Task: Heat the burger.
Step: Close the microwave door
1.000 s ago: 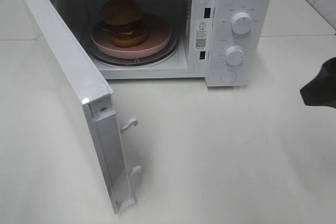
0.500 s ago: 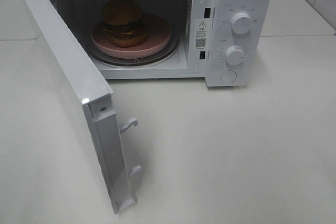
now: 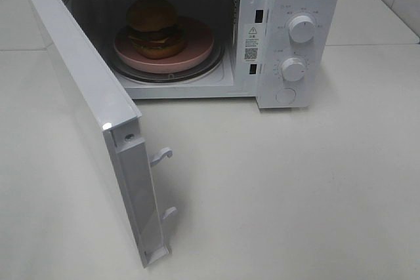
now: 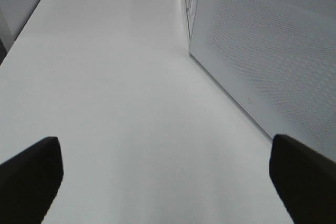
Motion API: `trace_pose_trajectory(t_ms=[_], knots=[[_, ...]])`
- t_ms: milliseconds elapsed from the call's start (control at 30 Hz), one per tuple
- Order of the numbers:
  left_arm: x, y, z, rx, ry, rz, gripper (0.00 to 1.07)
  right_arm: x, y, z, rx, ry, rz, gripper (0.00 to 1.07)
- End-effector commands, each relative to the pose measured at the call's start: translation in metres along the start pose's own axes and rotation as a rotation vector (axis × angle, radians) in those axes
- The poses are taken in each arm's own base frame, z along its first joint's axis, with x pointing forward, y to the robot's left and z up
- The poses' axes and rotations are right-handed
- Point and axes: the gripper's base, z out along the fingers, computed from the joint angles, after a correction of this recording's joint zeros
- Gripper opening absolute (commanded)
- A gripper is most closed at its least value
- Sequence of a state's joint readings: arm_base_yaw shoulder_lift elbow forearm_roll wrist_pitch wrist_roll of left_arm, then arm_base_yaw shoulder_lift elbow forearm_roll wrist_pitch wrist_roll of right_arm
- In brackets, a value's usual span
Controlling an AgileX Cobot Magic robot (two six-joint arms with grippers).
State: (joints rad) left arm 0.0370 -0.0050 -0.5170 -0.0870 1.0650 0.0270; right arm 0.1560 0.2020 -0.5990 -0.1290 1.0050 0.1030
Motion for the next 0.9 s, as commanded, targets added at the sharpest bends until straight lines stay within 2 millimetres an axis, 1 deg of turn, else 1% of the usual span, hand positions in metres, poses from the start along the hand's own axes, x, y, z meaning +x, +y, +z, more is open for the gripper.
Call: trace_pose_trajectory(t_ms=[33, 67, 100, 133, 167, 200, 267, 367, 900], knots=[[0.002, 0.000, -0.001, 0.001, -0.005, -0.001, 1.00, 0.010, -0.001, -0.003, 0.031, -0.024, 0.019, 0.76], [0.002, 0.000, -0.001, 0.001, -0.005, -0.001, 1.00, 0.014, -0.001, -0.003, 0.041, -0.034, 0.027, 0.76], [0.002, 0.000, -0.001, 0.001, -0.005, -0.001, 1.00, 0.023, -0.001, -0.004, 0.057, -0.061, 0.040, 0.76], [0.002, 0.000, -0.001, 0.001, -0.005, -0.001, 1.00, 0.023, -0.001, -0.004, 0.057, -0.061, 0.040, 0.76], [0.002, 0.000, -0.001, 0.001, -0.005, -0.001, 1.00, 0.031, -0.001, -0.003, 0.064, -0.095, 0.047, 0.76], [0.002, 0.000, -0.001, 0.001, -0.005, -0.001, 1.00, 0.031, -0.001, -0.003, 0.064, -0.095, 0.047, 0.76], [0.002, 0.000, -0.001, 0.001, -0.005, -0.001, 1.00, 0.037, 0.000, -0.007, 0.047, -0.170, 0.040, 0.76], [0.002, 0.000, -0.001, 0.001, -0.006, 0.000, 1.00, 0.037, 0.003, -0.006, 0.021, -0.169, 0.006, 0.76], [0.002, 0.000, -0.001, 0.001, -0.005, -0.001, 1.00, 0.037, 0.003, -0.006, 0.021, -0.169, 0.006, 0.76]])
